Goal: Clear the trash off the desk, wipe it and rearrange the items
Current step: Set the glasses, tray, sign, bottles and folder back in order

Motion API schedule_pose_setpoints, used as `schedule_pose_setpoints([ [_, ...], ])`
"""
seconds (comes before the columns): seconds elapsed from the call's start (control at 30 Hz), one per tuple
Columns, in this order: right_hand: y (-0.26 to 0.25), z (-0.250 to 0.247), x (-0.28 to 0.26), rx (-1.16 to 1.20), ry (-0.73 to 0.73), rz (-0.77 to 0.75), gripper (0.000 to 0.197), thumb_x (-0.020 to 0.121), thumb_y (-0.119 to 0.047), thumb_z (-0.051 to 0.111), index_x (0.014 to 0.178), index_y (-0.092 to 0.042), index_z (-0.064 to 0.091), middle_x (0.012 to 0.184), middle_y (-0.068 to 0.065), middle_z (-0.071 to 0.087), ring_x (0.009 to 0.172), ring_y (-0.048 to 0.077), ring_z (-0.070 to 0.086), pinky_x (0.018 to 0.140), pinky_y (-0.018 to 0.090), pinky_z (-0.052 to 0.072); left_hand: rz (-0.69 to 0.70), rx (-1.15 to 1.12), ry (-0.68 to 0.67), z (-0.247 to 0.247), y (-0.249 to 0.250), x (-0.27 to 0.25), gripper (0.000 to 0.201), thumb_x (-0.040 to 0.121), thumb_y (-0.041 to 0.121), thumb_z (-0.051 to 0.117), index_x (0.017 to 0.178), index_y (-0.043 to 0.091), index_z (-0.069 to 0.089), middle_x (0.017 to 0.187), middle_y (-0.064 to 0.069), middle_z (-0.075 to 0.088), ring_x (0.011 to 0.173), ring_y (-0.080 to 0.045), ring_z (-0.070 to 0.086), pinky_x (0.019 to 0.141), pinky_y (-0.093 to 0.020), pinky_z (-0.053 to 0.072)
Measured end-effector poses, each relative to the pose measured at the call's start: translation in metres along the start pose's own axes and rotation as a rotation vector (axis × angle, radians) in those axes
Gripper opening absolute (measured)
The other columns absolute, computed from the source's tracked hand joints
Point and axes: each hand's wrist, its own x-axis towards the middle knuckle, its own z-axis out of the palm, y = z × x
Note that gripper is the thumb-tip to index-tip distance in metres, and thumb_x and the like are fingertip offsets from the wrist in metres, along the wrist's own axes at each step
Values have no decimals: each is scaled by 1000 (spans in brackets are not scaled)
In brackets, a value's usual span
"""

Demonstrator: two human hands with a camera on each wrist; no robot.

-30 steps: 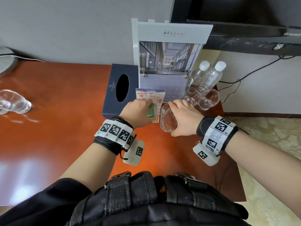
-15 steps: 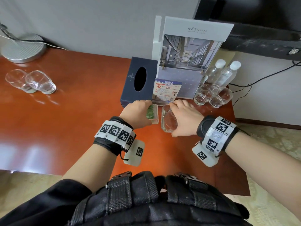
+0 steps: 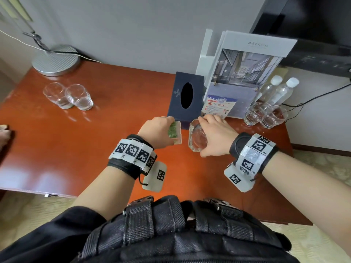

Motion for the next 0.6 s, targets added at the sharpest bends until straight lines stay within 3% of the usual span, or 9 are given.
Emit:
schedule_pose_setpoints([
  [0.4,-119,-16,41,0,18,-75,119,63,-52,76,150,-8,9,147,7,22,136,25,21,113,37,21,-55,-33,25,-39,-110,-49,47,75,28,71,115,13,52,106,-5,59,93,-25,57,73,-33,46],
  [0.6,-171,-21,63,-13,20,-104,118,63,-51,76,150,-8,10,146,7,24,135,25,23,112,37,23,-85,-44,22,-49,-165,-70,50,74,30,73,116,13,51,107,-5,59,95,-25,57,78,-37,50],
])
